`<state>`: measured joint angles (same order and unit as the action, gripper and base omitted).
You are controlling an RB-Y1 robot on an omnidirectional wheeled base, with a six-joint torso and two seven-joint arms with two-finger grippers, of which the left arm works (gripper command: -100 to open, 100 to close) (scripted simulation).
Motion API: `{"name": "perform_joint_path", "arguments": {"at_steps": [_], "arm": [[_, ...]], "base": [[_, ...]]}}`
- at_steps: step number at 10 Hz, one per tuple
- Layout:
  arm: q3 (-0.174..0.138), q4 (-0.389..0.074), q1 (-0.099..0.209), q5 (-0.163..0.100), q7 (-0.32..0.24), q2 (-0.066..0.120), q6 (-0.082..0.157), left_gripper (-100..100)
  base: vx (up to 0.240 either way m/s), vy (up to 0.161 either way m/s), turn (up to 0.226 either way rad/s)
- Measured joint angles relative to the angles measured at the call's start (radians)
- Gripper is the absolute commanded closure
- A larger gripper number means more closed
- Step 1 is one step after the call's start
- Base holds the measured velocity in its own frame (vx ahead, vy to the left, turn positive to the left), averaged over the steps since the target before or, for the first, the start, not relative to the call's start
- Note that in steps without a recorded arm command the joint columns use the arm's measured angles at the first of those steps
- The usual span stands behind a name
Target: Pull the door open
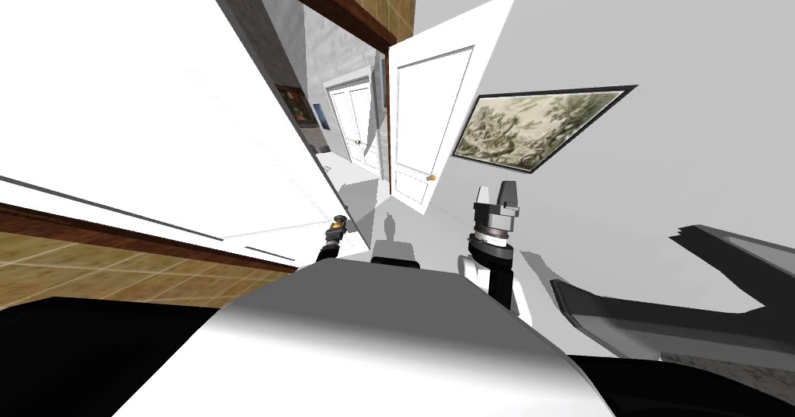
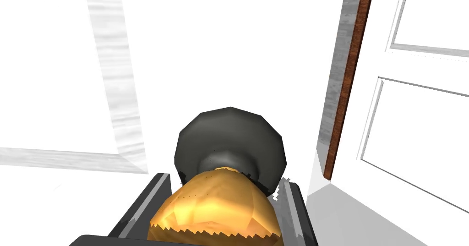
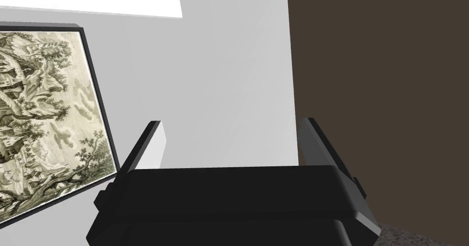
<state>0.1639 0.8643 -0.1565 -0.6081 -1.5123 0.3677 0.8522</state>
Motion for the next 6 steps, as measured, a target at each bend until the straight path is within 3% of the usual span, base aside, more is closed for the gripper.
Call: {"name": "perform_joint_path", "arguments": {"at_steps": [2, 6], "arm": [[0.026, 0.006, -0.013, 0.011, -0.023, 0.015, 0.014, 100], [0.055, 0.005, -0.03, 0.025, -0.055, 0.037, 0.035, 100]], "base": [[-0.234, 0.015, -0.099], [-0.149, 0.014, -0.068]]}}
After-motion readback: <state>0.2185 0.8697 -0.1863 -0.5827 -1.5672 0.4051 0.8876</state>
